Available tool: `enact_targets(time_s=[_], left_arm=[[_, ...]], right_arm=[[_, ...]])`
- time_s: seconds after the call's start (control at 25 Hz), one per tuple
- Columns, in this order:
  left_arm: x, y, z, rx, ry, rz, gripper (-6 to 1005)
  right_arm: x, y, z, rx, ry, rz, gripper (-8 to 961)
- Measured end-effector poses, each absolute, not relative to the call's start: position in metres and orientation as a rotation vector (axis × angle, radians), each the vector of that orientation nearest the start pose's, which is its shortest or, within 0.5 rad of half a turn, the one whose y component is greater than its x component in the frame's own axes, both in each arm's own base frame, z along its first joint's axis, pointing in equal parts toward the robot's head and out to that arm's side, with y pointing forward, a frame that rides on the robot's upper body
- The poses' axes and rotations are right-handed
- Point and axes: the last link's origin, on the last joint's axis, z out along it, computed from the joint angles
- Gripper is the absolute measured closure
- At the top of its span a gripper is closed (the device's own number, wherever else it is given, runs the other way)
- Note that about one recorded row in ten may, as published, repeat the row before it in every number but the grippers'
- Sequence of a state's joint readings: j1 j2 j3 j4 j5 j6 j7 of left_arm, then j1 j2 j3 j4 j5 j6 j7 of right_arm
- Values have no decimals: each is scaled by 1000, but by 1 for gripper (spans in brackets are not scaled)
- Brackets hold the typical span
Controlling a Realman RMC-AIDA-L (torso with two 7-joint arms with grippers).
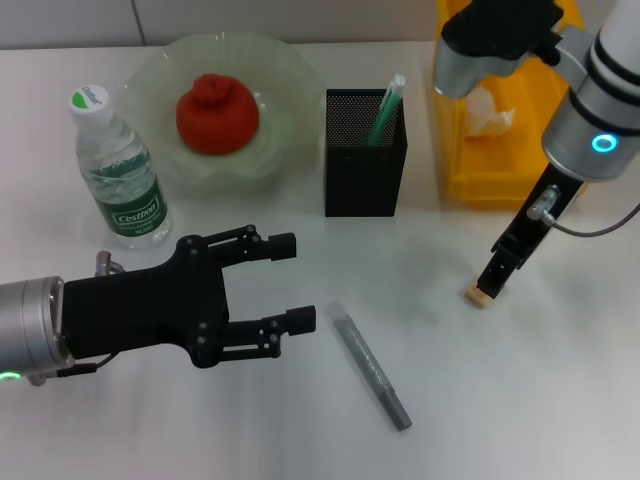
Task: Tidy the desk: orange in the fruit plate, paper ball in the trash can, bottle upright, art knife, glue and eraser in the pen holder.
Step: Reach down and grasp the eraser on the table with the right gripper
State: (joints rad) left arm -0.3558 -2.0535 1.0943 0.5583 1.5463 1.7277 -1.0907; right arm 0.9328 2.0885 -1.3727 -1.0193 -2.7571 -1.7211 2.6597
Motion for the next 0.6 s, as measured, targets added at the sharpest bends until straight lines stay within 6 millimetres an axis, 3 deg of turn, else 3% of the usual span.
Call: enact_targets(time_s=[0.6], left_arm=[[-254,267,-23,-2789,-337,-1062,215]], right_arm=[[163,374,-40,-2586,1023,-898,280]])
